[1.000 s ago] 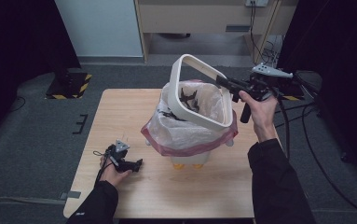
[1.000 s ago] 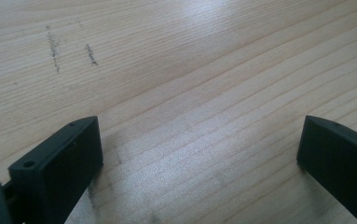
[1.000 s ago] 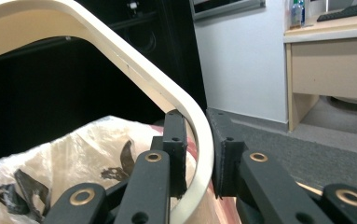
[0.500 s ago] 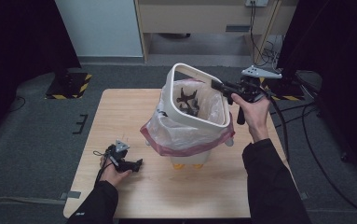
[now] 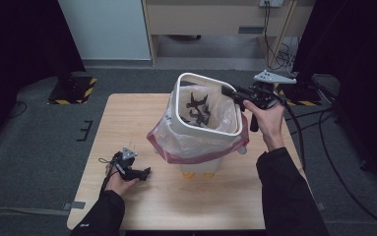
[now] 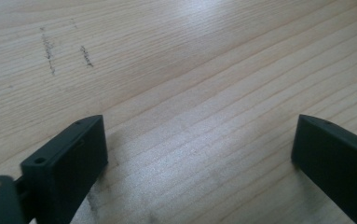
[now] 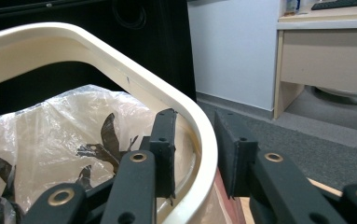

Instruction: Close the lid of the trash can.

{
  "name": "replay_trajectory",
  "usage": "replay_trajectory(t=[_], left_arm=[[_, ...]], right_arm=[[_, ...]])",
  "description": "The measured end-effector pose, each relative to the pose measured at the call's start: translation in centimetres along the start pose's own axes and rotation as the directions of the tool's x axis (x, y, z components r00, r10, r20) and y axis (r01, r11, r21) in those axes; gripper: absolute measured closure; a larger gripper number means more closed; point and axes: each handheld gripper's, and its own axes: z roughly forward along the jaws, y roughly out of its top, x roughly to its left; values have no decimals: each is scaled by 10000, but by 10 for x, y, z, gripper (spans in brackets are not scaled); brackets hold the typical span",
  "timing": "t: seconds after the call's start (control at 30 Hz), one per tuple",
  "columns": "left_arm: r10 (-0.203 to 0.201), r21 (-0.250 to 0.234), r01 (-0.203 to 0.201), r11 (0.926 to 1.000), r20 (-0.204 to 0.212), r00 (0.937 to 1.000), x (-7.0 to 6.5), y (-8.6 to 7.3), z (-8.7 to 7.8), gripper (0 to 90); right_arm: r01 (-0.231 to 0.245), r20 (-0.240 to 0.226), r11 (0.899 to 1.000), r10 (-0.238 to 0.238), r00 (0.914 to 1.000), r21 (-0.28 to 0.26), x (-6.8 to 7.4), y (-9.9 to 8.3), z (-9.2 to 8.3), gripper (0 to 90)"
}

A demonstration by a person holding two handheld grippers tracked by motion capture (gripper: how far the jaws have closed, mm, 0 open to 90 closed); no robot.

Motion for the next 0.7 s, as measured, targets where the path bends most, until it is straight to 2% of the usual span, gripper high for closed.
replay_trajectory(t=[0.07,0.17,0.27,0.37,0.53,0.63,0.7], left_arm=[[-6,83,6,10000,12,10000,0,1,-1,62],[-61,146,59,9999,118,9999,1,2,-4,108],[-409,-139,412,9991,252,9988,2,4,-7,125],[-455,-471,465,9978,231,9987,3,7,-12,133],[-764,-1428,793,9866,255,9967,4,14,-23,137],[-787,-1814,819,9800,247,9966,4,18,-29,139],[-887,-2232,917,9705,235,9958,4,21,-35,143]], right_arm=[[29,5,10000,-29,10000,-37,-1,0,-1,654],[-76,-86,9992,72,9999,-396,0,2,-3,629],[-80,-96,9987,75,9999,-511,-2,3,-4,628],[79,-64,9990,-82,9999,-447,-3,3,-5,627],[108,-210,9992,-117,9997,-389,-3,2,-2,628],[89,-252,9994,-97,9996,-344,-4,2,-1,637],[94,-300,9993,-105,9995,-349,-3,2,0,667]])
